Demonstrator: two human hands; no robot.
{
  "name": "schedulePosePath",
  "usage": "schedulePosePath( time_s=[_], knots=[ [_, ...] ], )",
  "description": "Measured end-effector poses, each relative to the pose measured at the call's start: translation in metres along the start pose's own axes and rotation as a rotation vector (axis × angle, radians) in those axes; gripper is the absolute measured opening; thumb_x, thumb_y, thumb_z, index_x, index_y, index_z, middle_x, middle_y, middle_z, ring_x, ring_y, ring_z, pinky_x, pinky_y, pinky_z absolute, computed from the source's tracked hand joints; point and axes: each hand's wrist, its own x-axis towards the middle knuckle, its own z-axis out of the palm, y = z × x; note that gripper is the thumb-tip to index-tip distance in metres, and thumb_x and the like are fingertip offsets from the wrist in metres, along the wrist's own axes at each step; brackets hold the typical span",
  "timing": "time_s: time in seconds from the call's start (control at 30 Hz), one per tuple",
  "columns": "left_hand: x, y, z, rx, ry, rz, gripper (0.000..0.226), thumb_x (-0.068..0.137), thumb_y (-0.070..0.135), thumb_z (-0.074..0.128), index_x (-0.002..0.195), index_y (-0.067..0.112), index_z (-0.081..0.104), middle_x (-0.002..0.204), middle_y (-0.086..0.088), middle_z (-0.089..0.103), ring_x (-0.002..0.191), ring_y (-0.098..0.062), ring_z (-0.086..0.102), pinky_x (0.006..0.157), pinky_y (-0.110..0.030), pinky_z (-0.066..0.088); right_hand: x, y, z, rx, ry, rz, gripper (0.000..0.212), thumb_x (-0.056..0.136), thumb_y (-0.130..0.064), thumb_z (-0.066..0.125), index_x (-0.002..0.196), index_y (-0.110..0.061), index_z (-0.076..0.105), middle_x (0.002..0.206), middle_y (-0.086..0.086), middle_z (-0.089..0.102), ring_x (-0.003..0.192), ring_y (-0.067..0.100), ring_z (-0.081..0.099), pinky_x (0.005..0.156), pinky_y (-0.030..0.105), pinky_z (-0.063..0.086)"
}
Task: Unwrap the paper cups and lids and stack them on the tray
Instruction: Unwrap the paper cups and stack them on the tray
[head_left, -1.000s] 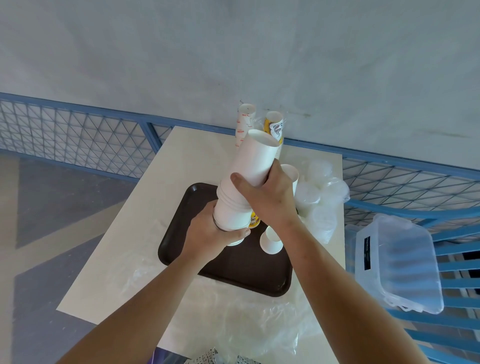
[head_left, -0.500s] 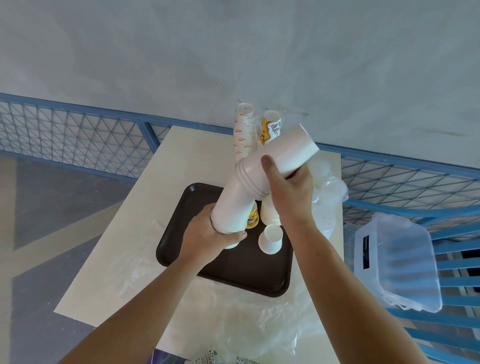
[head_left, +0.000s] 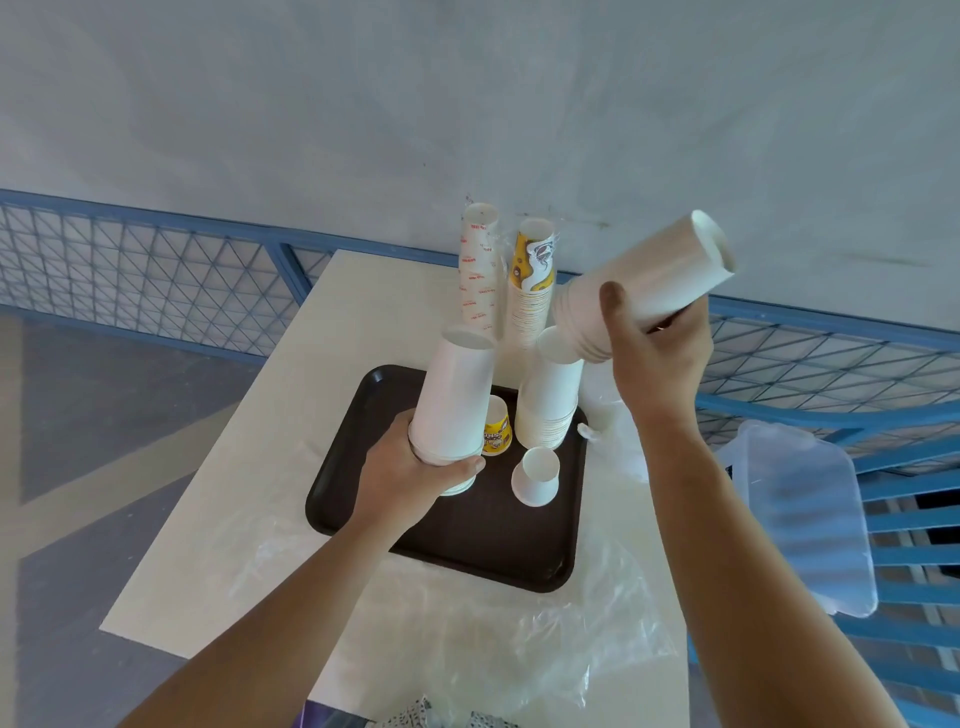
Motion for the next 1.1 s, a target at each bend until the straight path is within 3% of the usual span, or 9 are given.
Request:
schedulePosePath(
  time_s=[0.1, 0.23, 0.37, 0.57, 0.8, 1.0, 1.1],
  knots=[
    [0.0, 0.001, 0.001, -0.009, 0.0, 0.003, 0.086, 0.058, 0.049, 0.099, 0.13, 0.04, 0.054, 0.115, 0.021, 0.066, 0.108, 0.0, 0.063, 0.085, -0.023, 0.053, 0.001, 0.012, 0.002, -0.117, -0.062, -0.039, 0.061, 0.076, -0.05, 0.083, 0.121, -0.02, 0.056, 0.11, -0.006, 0.069, 0.098, 0.012, 0.066, 0.074, 0.02, 0.051],
    [0.0, 0.001, 0.002, -0.001, -0.002, 0.012, 0.085, 0.058, 0.049, 0.099, 0.129, 0.042, 0.052, 0.115, 0.023, 0.064, 0.109, -0.001, 0.062, 0.085, -0.021, 0.053, 0.001, 0.034, 0.017, -0.27, -0.132, -0.09, 0.075, 0.073, -0.052, 0.086, 0.128, -0.012, 0.053, 0.118, 0.004, 0.065, 0.107, 0.025, 0.062, 0.085, 0.037, 0.053],
    [0.0, 0.003, 0.003, 0.008, -0.001, 0.026, 0.085, 0.058, 0.049, 0.099, 0.129, 0.042, 0.051, 0.116, 0.023, 0.063, 0.108, -0.002, 0.062, 0.085, -0.021, 0.053, -0.004, 0.054, 0.03, -0.393, -0.226, -0.113, 0.084, 0.073, -0.051, 0.087, 0.136, -0.01, 0.049, 0.125, 0.007, 0.063, 0.115, 0.028, 0.059, 0.09, 0.038, 0.049],
    [0.0, 0.004, 0.003, 0.003, -0.002, 0.033, 0.087, 0.058, 0.049, 0.099, 0.131, 0.039, 0.052, 0.115, 0.024, 0.062, 0.108, 0.001, 0.061, 0.083, -0.018, 0.053, -0.016, 0.086, 0.036, -0.459, -0.333, -0.068, 0.095, 0.074, -0.051, 0.089, 0.147, -0.015, 0.041, 0.138, 0.007, 0.059, 0.125, 0.028, 0.055, 0.102, 0.047, 0.05],
    [0.0, 0.001, 0.003, 0.037, 0.004, 0.044, 0.091, 0.058, 0.054, 0.097, 0.135, 0.038, 0.05, 0.116, 0.026, 0.059, 0.107, 0.001, 0.06, 0.085, -0.02, 0.054, -0.025, 0.104, 0.036, -0.491, -0.42, -0.008, 0.097, 0.077, -0.05, 0.088, 0.151, -0.015, 0.037, 0.143, 0.009, 0.055, 0.129, 0.033, 0.052, 0.103, 0.052, 0.049],
    [0.0, 0.002, 0.002, 0.03, -0.001, 0.049, 0.09, 0.059, 0.053, 0.098, 0.134, 0.038, 0.05, 0.117, 0.025, 0.06, 0.108, -0.001, 0.06, 0.086, -0.021, 0.055, -0.025, 0.101, 0.031, -0.475, -0.421, -0.012, 0.094, 0.076, -0.047, 0.088, 0.15, -0.018, 0.037, 0.143, 0.008, 0.053, 0.13, 0.031, 0.049, 0.104, 0.05, 0.047],
    [0.001, 0.004, 0.001, 0.034, 0.007, 0.049, 0.092, 0.061, 0.05, 0.098, 0.137, 0.033, 0.051, 0.118, 0.022, 0.059, 0.107, -0.007, 0.061, 0.084, -0.018, 0.053, -0.033, 0.092, 0.025, -0.39, -0.26, -0.055, 0.081, 0.08, -0.044, 0.082, 0.147, -0.023, 0.041, 0.137, 0.004, 0.052, 0.122, 0.027, 0.05, 0.099, 0.046, 0.051]
  ],
)
